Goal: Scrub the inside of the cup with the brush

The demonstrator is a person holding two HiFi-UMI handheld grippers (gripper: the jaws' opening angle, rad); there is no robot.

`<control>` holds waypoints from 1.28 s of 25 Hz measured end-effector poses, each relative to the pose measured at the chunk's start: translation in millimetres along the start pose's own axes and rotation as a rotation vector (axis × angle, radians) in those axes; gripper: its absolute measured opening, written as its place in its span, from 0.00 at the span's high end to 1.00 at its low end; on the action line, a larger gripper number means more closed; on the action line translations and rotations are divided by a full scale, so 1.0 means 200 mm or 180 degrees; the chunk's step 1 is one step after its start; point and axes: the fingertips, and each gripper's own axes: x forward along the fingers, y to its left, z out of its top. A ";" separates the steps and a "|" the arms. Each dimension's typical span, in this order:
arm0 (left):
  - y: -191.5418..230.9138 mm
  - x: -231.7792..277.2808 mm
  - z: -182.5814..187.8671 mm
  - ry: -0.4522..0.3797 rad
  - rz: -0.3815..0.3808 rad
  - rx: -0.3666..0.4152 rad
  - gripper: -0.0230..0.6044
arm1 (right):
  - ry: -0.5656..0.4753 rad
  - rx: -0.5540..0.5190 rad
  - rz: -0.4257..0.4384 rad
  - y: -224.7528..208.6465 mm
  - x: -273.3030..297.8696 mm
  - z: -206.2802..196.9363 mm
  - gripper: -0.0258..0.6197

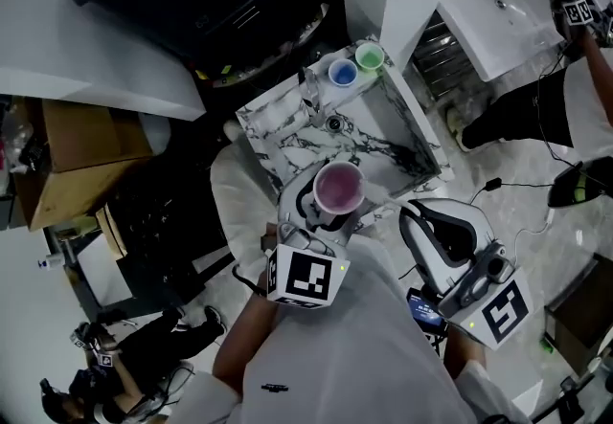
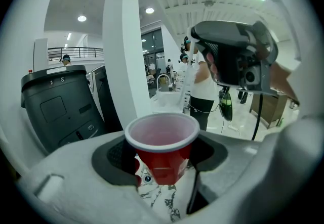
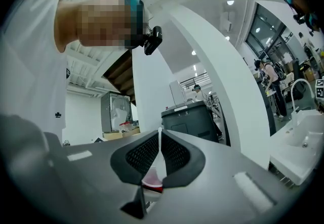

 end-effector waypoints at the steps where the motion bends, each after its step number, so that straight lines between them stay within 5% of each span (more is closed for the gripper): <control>1: 0.01 0.00 -0.01 0.0011 -0.0019 -0.0001 0.49 | 0.0016 -0.0015 0.0013 0.01 0.01 -0.01 0.92; 14: 0.05 0.04 -0.02 -0.0082 -0.0260 0.0256 0.49 | 0.0239 -0.0070 -0.0253 -0.06 0.20 -0.14 0.93; 32: 0.19 0.04 -0.08 -0.0068 -0.0235 0.0176 0.49 | 0.0250 0.0378 0.0444 0.09 0.44 -0.21 0.93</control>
